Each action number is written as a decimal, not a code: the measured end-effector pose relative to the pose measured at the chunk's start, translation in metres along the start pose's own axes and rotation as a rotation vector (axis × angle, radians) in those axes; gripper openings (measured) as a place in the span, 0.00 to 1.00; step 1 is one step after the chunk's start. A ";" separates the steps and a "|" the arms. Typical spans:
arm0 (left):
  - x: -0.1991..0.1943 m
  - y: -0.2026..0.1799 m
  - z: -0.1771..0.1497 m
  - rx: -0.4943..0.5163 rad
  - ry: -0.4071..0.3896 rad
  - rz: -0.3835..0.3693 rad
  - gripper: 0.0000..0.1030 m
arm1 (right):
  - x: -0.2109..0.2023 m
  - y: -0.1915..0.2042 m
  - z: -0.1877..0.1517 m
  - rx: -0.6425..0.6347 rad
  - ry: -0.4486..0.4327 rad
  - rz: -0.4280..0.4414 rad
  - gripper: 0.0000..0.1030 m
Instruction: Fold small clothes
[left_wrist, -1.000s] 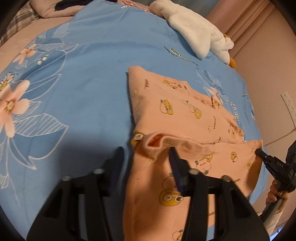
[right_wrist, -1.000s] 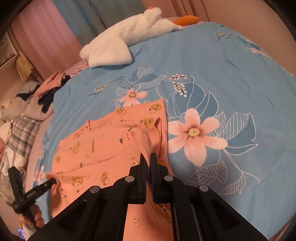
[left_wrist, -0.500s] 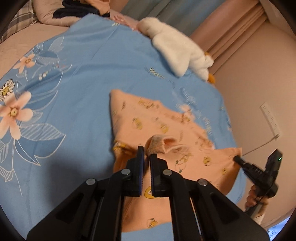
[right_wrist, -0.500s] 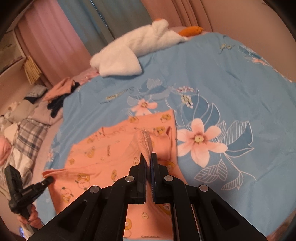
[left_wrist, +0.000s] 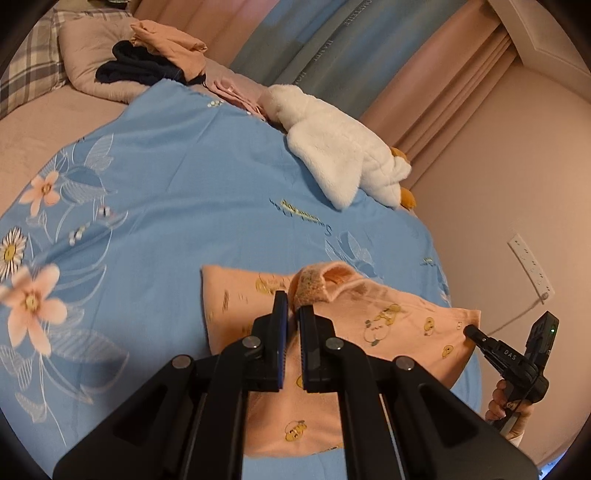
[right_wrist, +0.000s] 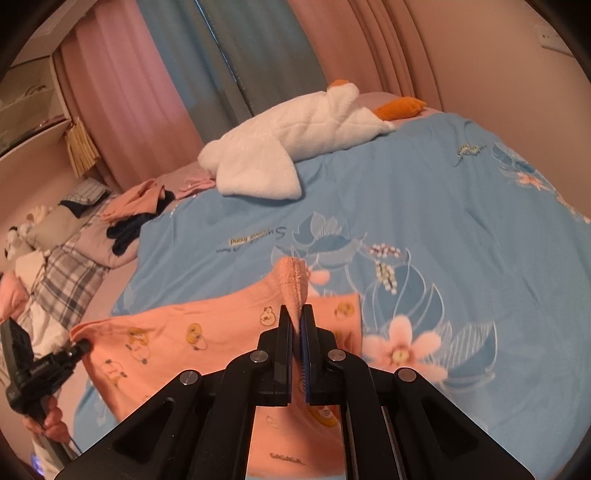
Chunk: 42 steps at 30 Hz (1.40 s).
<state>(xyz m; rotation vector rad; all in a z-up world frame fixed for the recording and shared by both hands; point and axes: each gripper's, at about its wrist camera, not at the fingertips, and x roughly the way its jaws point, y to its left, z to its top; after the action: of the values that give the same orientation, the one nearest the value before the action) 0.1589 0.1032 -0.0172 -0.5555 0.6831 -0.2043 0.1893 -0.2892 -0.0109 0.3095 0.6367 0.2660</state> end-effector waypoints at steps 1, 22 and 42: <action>0.005 0.000 0.004 0.005 0.001 0.006 0.05 | 0.006 0.000 0.005 -0.005 0.005 -0.003 0.05; 0.164 0.063 0.038 -0.058 0.207 0.234 0.05 | 0.178 -0.022 0.013 0.016 0.284 -0.196 0.05; 0.100 0.067 0.038 -0.164 0.163 0.228 0.95 | 0.101 -0.030 0.007 0.037 0.187 -0.229 0.63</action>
<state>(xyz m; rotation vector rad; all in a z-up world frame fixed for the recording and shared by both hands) 0.2601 0.1394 -0.0834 -0.6167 0.9209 0.0202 0.2762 -0.2842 -0.0705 0.2463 0.8557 0.0636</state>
